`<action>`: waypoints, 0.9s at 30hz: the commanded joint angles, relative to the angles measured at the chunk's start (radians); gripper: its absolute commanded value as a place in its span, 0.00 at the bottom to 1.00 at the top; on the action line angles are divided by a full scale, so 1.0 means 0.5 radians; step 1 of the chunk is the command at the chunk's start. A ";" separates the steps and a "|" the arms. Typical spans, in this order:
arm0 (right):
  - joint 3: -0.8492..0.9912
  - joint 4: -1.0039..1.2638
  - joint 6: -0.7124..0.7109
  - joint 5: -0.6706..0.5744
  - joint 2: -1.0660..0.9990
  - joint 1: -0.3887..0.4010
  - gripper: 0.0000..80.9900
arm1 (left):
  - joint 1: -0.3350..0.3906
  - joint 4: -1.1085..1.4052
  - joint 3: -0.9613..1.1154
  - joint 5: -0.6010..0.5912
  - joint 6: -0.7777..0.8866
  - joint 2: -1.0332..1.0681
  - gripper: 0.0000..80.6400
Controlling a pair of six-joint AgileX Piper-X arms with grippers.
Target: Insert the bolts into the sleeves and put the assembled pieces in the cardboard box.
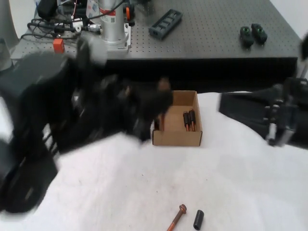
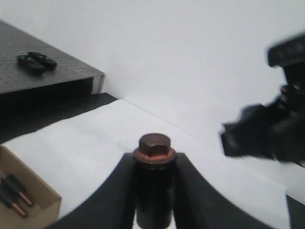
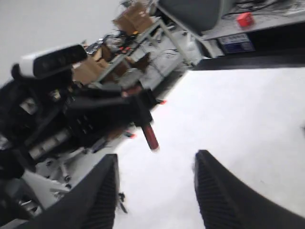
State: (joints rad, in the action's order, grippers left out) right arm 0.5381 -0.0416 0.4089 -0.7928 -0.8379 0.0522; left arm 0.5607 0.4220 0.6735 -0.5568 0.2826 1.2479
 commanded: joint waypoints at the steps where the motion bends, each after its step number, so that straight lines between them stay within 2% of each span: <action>1: 0.006 -0.406 -0.162 0.105 0.069 -0.150 0.46 | -0.004 -0.235 0.413 0.382 0.111 0.377 0.01; 4: 0.006 -0.754 -0.285 0.377 0.087 -0.217 0.46 | -0.004 -0.624 0.852 0.601 0.119 0.747 0.01; 8: 0.006 -1.003 -0.326 0.677 0.087 -0.219 0.46 | -0.004 -1.191 1.572 0.764 0.020 1.285 0.01; 16: 0.006 -1.028 -0.326 0.772 0.087 -0.215 0.46 | -0.004 -1.901 2.664 0.796 -0.102 2.127 0.01; 21: 0.006 -1.028 -0.326 0.773 0.087 -0.215 0.46 | -0.004 -2.202 2.933 0.837 -0.102 2.328 0.00; 24: 0.006 -1.028 -0.326 0.789 0.087 -0.215 0.46 | -0.004 -2.256 2.935 0.837 -0.102 2.340 0.09; 27: 0.006 -1.028 -0.326 0.792 0.079 -0.215 0.46 | -0.004 -2.300 2.935 0.837 -0.102 2.340 0.27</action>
State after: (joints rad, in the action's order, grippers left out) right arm 0.5381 -0.5581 0.2578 -0.3928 -0.8025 -0.0523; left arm 0.5582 -0.7074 2.1202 -0.1545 0.2376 2.4285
